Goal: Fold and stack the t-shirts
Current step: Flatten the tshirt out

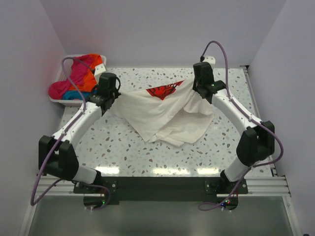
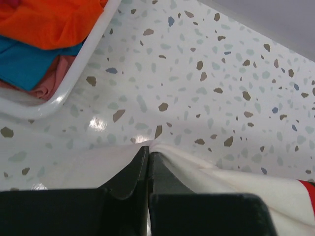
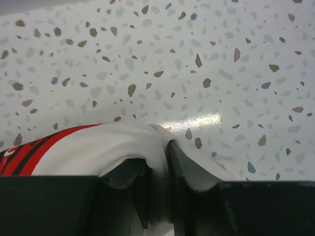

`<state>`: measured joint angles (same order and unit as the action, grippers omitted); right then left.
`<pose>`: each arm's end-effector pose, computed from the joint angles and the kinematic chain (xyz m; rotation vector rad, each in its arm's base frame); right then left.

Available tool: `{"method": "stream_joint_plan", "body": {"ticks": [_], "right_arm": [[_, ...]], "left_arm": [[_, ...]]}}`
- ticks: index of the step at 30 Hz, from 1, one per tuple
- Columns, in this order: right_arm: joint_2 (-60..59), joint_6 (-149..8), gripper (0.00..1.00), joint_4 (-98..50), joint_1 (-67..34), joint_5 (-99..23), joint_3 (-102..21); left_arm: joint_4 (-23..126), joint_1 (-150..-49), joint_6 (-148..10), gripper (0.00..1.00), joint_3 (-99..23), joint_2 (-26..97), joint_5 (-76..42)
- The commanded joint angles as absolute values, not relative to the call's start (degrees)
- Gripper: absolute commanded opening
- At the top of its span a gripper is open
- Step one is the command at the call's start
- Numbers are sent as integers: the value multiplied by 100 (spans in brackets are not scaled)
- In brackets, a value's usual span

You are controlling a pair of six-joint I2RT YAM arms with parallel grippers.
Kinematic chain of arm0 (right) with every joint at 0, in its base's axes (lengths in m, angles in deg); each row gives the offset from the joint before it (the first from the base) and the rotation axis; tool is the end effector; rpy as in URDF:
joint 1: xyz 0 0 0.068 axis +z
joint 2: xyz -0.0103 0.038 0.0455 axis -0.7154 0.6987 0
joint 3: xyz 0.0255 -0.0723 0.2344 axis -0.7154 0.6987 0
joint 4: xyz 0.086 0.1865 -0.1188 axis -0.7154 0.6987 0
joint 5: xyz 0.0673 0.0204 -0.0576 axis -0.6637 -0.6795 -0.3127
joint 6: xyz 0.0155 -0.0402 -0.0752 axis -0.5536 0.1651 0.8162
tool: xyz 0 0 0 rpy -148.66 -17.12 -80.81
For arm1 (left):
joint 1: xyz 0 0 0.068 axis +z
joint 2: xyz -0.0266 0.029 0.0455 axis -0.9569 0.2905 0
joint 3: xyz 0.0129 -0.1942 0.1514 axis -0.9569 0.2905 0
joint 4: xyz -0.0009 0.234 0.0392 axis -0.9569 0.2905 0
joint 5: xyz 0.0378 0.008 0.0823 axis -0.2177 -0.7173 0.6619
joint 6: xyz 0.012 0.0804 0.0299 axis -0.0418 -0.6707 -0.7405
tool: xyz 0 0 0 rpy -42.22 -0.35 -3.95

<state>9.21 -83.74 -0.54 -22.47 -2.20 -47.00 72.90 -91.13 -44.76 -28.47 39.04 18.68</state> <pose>0.3523 0.1112 0.2971 0.2301 2.0643 -0.0758 0.3128 -0.0643 0.2621 -0.5865 2.0196 -0.0358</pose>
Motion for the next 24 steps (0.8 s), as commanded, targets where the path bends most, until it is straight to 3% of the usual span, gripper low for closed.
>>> {"method": "stream_joint_plan", "body": {"ticks": [1, 2, 3, 4, 5, 6, 8, 13, 14, 16, 24], "right_arm": [[1481, -8186, 27, 372, -2554, -456, -5225], [1630, -8212, 38, 495, -2607, -570, -5358], [1797, -8212, 45, 653, -2634, -710, -5499], [1799, -8221, 52, 811, -2634, -824, -5526], [1721, -8230, 60, 752, -2634, -860, -5387], [1433, -8308, 72, 638, -2634, -843, -5177], [1141, -8466, 77, 242, -2625, -773, -4500], [622, -8932, 65, -408, -2625, -1106, -3271], [612, -9072, 62, -496, -2625, -1220, -3120], [691, -9170, 57, -725, -2616, -1352, -2830], [771, -9399, 58, -1191, -2476, -1582, -2319]], "left_arm": [[7204, -8727, -4989, 0, -3690, 4707, 1318], [7326, -8665, -5146, 2, -4144, 5127, 1080], [7554, -8630, -5156, 16, -4401, 5305, 912], [7730, -8638, -5157, 33, -4569, 5394, 780], [7688, -8647, -5113, 59, -4458, 5369, 692], [7505, -8691, -5060, 67, -4230, 5055, 613], [7136, -8761, -4868, 73, -3590, 4632, 489], [7143, -9937, -4419, 67, -2560, 3638, 1172], [7160, -10104, -4244, 59, -2280, 3533, 1218], [7126, -10439, -3998, 52, -1997, 3470, 1288], [7038, -11493, -3276, 49, -959, 3654, 1816]]}}
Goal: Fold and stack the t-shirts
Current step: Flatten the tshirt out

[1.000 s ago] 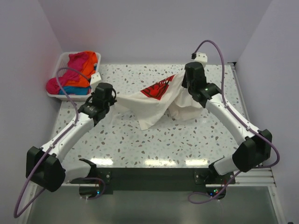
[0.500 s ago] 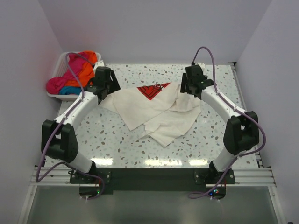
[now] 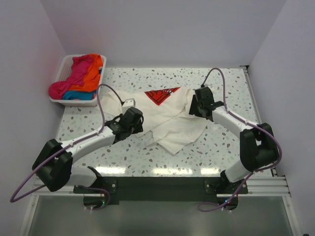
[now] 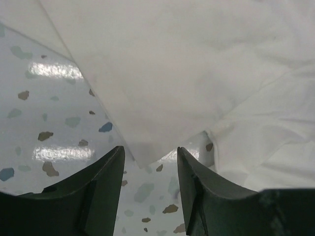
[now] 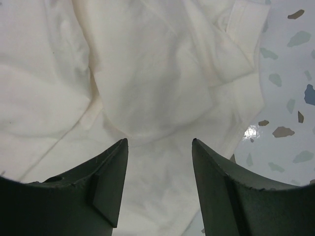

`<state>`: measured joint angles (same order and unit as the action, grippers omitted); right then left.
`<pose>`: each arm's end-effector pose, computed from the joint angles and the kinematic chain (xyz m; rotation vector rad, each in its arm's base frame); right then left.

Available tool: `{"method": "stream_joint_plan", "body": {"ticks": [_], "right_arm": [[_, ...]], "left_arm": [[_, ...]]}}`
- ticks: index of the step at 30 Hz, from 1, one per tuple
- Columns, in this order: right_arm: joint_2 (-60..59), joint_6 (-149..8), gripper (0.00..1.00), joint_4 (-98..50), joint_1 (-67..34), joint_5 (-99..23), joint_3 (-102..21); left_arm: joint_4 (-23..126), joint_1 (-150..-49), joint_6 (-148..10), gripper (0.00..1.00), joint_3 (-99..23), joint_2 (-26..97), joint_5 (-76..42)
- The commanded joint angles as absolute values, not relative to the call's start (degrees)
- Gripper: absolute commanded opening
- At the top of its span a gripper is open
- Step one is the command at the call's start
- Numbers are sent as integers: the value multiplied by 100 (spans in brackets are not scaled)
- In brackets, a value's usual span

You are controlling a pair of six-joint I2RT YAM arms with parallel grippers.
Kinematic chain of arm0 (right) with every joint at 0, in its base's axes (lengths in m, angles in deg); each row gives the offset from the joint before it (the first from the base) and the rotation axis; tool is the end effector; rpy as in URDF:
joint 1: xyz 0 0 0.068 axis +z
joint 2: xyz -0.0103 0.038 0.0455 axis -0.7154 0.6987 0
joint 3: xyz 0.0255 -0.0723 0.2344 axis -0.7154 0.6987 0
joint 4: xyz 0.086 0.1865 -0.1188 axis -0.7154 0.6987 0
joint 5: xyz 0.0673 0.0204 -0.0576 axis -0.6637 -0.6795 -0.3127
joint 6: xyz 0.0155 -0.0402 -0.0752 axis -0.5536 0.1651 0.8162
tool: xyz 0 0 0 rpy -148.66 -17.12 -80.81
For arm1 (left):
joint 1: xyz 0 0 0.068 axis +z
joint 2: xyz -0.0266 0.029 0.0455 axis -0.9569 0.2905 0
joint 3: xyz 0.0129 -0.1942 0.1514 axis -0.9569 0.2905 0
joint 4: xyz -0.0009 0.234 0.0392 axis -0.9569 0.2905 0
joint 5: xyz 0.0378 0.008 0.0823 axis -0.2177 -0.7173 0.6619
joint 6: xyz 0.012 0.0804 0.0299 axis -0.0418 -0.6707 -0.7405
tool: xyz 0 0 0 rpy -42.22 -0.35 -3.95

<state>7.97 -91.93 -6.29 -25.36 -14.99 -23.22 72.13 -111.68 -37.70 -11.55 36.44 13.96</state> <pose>0.3179 0.0956 0.1731 0.2919 2.3865 0.0563 0.2366 -0.1504 0.1767 -0.2667 2.3271 -0.2198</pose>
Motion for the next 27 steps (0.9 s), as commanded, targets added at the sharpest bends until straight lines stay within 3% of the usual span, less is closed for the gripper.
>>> {"method": "stream_joint_plan", "body": {"ticks": [1, 5, 20, 24, 27], "right_arm": [[797, -9407, 58, -1200, -2476, -1581, -2318], [814, -9416, 58, -1253, -2476, -1590, -2283], [911, -9478, 63, -1411, -2458, -1582, -2248], [920, -9504, 68, -1446, -2458, -1573, -2204], [903, -9557, 68, -1481, -2432, -1590, -2134]], "left_arm": [[6942, -11556, -3154, 52, -880, 3672, 1825], [6774, -11688, -2995, 59, -678, 3979, 1790], [6326, -11741, -2994, 56, -668, 4849, 2132], [6299, -11741, -3021, 49, -712, 4990, 2273], [6343, -11732, -3030, 30, -721, 4991, 2387]]}}
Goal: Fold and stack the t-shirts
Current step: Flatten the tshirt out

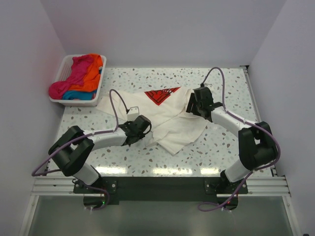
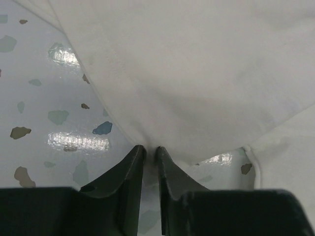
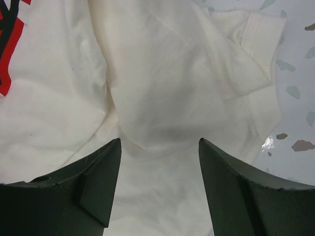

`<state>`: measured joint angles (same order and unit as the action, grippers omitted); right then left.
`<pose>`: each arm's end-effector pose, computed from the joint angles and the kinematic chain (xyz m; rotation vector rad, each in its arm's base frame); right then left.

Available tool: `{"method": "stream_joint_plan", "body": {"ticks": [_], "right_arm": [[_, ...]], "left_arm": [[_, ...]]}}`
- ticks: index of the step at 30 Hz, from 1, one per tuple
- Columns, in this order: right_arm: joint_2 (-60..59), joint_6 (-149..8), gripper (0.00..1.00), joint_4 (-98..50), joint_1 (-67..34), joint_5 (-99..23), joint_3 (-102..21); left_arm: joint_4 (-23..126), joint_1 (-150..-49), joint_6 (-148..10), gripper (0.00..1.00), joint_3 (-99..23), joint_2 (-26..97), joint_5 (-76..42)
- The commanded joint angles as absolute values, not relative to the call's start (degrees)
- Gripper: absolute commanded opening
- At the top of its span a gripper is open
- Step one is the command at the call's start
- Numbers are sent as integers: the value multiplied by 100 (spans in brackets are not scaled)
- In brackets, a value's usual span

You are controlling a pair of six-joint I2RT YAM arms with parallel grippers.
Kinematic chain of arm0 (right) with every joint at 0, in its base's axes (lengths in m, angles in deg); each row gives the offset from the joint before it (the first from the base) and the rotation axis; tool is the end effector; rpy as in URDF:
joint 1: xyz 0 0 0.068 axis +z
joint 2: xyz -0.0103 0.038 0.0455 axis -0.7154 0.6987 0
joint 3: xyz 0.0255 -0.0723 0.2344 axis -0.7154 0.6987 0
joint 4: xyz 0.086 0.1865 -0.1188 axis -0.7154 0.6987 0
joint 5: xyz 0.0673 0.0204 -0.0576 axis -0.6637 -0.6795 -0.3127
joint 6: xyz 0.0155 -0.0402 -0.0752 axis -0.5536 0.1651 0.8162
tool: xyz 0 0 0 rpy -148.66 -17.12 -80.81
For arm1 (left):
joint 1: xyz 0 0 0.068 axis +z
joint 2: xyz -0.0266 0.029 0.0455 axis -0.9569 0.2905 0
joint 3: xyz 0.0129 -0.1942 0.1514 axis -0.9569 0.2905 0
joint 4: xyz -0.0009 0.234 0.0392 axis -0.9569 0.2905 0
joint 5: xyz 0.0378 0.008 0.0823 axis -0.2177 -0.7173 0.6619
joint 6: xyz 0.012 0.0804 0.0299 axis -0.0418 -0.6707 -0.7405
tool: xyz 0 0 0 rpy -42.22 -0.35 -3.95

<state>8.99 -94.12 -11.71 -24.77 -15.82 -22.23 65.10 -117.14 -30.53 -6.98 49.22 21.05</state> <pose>0.3246 0.1029 0.1710 0.3229 2.3341 0.1277 0.2283 -0.1673 0.1089 -0.3050 2.3866 -0.0530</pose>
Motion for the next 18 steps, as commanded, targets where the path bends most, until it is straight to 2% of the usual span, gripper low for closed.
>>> {"method": "stream_joint_plan", "body": {"ticks": [1, 4, 7, 14, 18], "right_arm": [[894, -9565, 68, -1499, -2414, -1599, -2090], [902, -9671, 67, -1560, -2204, -1547, -2003], [998, -9838, 67, -1587, -1931, -1319, -1993], [1104, -10715, 60, -1982, -1808, -1081, -1809], [1026, -11234, 60, -2123, -1799, -940, -1633]], "left_arm": [[6378, -11732, -3038, 20, -721, 4956, 2448], [6457, -11715, -3056, 6, -712, 4806, 2554], [6554, -11653, -3108, 0, -721, 4604, 2607], [6624, -11469, -3267, 0, -625, 4156, 2625], [6633, -11390, -3346, 0, -563, 4024, 2554]]}}
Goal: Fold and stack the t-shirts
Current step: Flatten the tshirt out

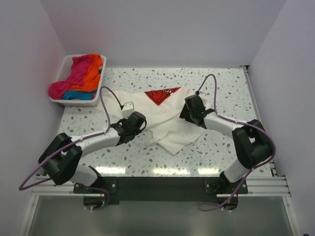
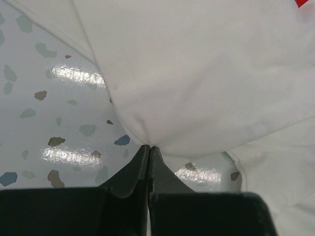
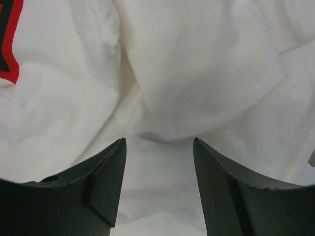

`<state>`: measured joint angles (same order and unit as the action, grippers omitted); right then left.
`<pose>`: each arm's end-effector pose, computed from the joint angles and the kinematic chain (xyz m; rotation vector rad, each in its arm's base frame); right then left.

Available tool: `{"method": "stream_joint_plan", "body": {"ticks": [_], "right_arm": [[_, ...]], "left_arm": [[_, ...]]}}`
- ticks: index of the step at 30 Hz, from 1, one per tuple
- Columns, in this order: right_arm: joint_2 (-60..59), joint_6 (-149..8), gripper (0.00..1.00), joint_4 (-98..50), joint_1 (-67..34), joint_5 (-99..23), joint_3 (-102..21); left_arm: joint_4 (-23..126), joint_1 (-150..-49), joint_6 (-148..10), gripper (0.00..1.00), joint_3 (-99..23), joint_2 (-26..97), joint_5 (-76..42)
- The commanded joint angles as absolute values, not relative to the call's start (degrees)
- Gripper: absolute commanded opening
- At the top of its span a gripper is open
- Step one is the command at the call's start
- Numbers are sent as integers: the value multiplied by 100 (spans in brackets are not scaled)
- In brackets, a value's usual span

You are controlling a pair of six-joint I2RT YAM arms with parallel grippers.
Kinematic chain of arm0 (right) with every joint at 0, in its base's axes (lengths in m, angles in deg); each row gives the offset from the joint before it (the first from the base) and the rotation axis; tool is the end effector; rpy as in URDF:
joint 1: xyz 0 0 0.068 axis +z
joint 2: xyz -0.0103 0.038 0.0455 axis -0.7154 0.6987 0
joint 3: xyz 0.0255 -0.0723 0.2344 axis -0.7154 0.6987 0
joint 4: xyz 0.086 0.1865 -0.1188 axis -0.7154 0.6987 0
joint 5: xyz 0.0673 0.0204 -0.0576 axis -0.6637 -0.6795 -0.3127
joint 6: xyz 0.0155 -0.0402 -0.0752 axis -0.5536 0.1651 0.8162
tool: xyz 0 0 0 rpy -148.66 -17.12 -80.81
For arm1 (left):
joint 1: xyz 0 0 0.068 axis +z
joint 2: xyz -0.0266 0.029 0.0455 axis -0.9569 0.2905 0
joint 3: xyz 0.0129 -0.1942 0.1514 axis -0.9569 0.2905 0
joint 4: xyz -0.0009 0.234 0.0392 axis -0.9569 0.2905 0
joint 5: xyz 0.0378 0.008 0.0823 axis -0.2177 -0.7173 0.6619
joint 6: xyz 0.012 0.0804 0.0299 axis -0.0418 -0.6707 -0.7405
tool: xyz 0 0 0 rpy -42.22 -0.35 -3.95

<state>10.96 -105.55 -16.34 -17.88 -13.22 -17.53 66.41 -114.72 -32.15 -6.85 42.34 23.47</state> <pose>0.3060 0.1353 0.1434 0.4336 2.3424 0.2109 0.2330 -0.1519 0.1389 -0.3584 2.2882 -0.0671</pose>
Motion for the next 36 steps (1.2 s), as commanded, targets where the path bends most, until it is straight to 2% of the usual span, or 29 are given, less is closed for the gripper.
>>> {"method": "stream_joint_plan", "body": {"ticks": [1, 17, 25, 30, 33, 34, 36], "right_arm": [[982, -11331, 60, -2219, -1808, -888, -1494], [928, -12404, 54, -2650, -1843, -272, -1176], [1359, -12501, 42, -2756, -1904, -456, -1377], [1465, -12554, 40, -2843, -1904, -535, -1325], [1491, -12519, 29, -2774, -1913, -518, -1360], [1474, -12484, 21, -2747, -1922, -492, -1378], [1412, -12422, 12, -2634, -1948, -439, -1430]], "left_arm": [[6633, -11372, -3389, 0, -546, 3998, 2537], [6598, -11091, -3662, 0, -396, 3461, 2405], [6598, -10976, -3759, 0, -405, 3365, 2335], [6633, -10906, -3785, 0, -457, 3321, 2308], [6668, -10871, -3785, 0, -484, 3277, 2308], [6703, -10853, -3794, 0, -519, 3233, 2308], [6791, -10818, -3803, 0, -572, 3172, 2317]]}}
